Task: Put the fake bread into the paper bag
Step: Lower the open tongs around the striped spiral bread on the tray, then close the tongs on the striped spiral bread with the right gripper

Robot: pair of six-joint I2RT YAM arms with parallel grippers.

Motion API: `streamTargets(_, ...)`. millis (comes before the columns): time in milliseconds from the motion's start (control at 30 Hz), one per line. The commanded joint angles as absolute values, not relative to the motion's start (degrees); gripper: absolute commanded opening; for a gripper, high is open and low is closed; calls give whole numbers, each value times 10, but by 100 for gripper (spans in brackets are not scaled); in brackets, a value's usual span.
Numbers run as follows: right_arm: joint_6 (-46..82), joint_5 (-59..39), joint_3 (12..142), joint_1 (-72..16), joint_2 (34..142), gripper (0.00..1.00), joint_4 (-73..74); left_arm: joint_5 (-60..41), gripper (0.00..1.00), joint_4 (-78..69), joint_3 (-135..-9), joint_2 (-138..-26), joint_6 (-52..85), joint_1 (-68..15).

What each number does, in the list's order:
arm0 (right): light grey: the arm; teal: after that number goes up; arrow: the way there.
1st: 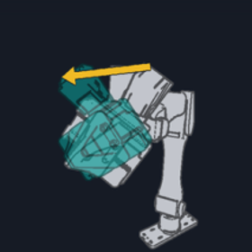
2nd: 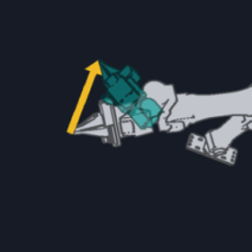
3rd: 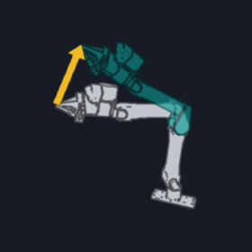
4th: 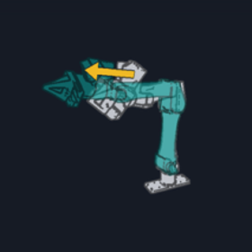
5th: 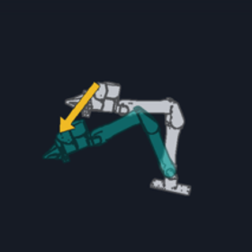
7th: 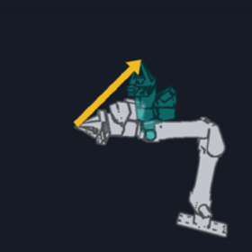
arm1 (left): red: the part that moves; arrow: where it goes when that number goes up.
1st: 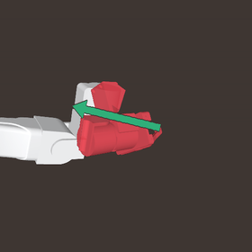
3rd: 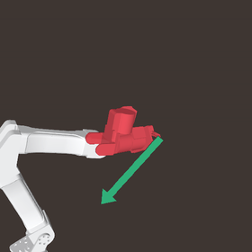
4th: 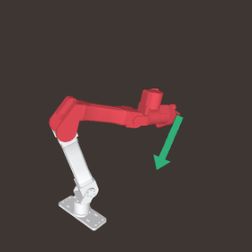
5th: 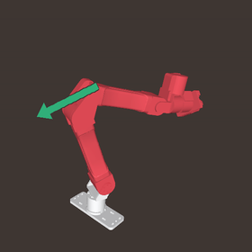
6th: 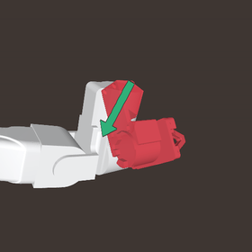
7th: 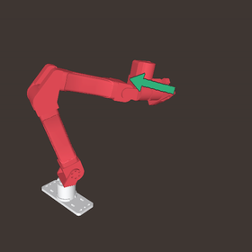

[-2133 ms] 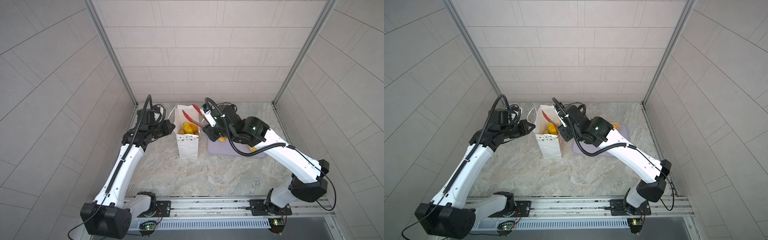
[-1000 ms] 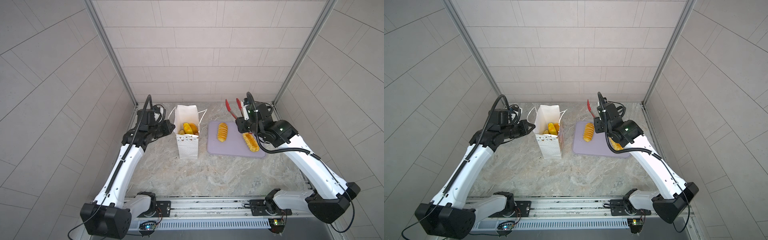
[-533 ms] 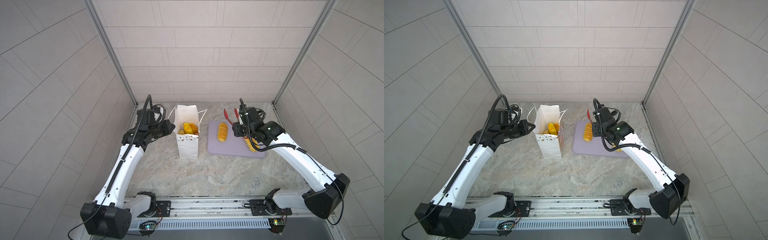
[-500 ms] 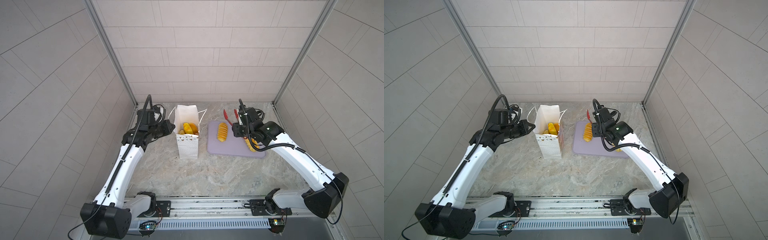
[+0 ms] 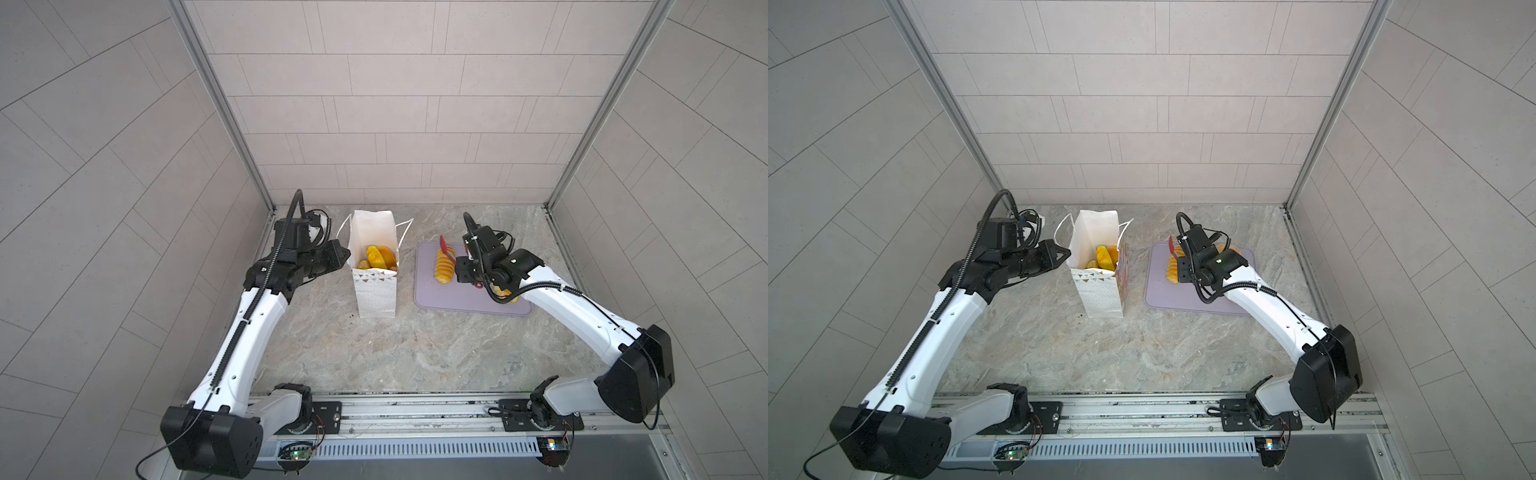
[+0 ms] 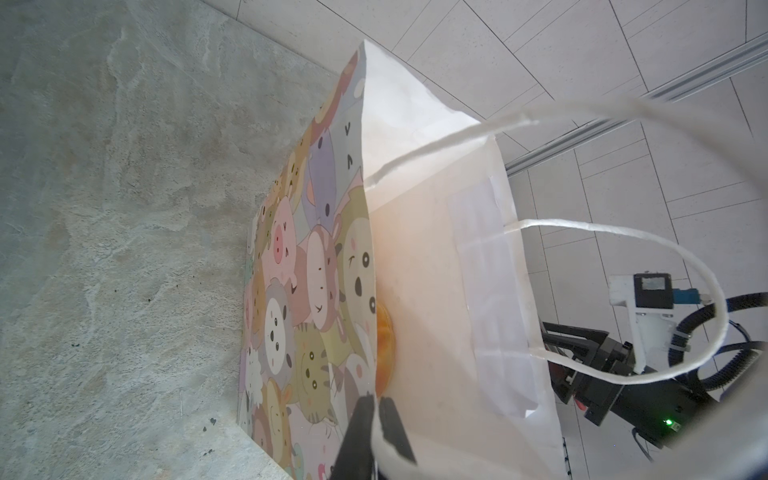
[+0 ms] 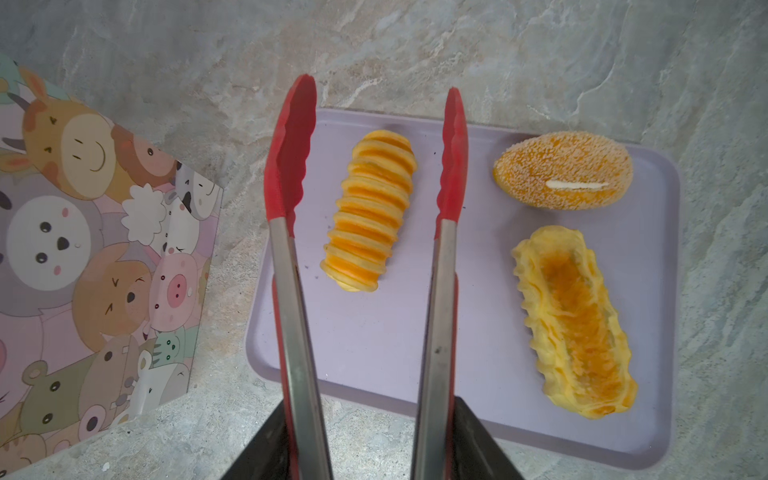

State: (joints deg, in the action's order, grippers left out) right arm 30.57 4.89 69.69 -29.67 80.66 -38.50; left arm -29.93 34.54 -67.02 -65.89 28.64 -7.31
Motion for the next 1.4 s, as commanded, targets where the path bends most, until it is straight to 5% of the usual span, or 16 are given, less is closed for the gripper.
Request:
streamTargets(0, 331, 56, 693, -301, 813, 56, -357, -301, 8, 344, -664, -649, 282, -75)
streamTargets(867, 352, 21, 693, -302, 911, 58, -360, -303, 8, 341, -660, -649, 283, -75)
streamTargets(1367, 345, 34, 690, -302, 915, 49, -358, -301, 8, 343, -658, -647, 283, -74)
